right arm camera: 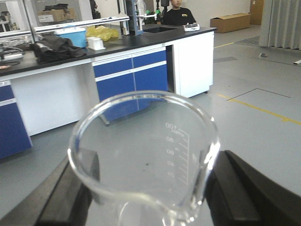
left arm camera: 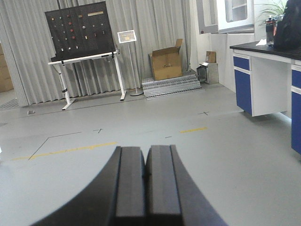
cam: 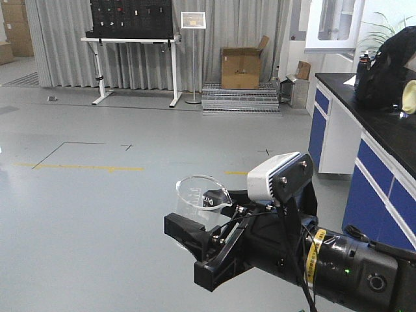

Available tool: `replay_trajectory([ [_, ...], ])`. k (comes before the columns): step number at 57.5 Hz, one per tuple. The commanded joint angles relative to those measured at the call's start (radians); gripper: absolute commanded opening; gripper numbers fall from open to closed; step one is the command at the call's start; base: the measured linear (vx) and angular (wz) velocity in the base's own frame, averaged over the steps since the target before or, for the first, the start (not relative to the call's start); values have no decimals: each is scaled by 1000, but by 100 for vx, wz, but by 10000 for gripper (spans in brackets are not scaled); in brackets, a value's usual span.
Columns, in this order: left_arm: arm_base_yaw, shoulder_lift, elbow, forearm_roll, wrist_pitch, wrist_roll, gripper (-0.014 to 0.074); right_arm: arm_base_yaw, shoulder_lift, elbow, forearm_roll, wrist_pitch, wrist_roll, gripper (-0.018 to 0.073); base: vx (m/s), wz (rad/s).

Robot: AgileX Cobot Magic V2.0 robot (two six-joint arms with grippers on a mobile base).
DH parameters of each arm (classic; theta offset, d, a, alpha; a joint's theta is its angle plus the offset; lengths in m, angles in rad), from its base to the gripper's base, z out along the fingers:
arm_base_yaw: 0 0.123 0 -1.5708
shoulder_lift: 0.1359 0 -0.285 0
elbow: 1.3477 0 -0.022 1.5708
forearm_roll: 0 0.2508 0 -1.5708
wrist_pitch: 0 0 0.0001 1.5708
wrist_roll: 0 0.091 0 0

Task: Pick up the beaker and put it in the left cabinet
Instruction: 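Hold the beaker in the right gripper while the base turns away, then carry the beaker in the right gripper while driving to the cabinet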

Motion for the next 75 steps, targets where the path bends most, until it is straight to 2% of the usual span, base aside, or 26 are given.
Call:
replay_trajectory([
  [1,-1,-18,16,-3,-84,-3,1,-4,-37,-30,24,-50,-7,28,60,-5],
  [75,-1,-18,16,-3,-84,-3,1,-4,-35,-30,24,-39,-7,28,68,-2],
])
